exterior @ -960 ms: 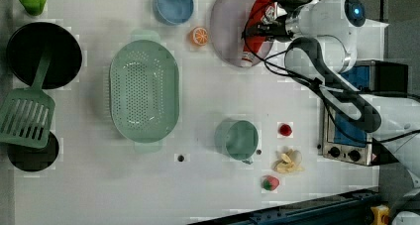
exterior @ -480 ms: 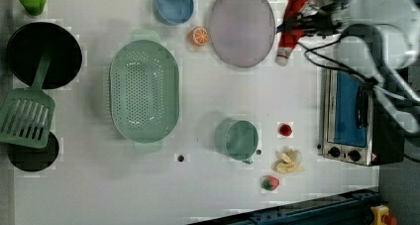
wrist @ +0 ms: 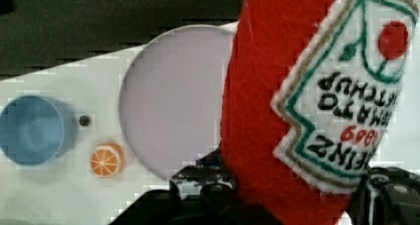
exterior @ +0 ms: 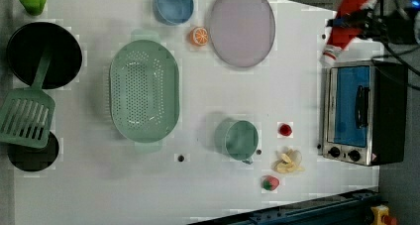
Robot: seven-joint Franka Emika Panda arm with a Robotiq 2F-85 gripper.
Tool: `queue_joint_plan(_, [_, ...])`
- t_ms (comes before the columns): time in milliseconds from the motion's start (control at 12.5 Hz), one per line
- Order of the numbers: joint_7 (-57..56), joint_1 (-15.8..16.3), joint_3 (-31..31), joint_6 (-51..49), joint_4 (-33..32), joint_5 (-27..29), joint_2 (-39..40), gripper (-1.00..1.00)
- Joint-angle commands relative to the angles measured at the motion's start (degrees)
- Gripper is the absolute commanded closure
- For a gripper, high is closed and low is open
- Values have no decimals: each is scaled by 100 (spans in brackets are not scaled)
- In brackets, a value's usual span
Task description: Pick ketchup from plate and place it on table.
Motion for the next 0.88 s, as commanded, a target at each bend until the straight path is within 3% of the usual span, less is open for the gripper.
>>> queue_joint_plan(80, [-83, -327, -55, -41, -1073, -16, -435, -19])
queue_joint_plan(480, [-81, -339, -139, 773, -2961, -16, -1234, -19])
queue_joint_plan(880, [-83, -338, -202, 1779, -3937, -14, -862, -19])
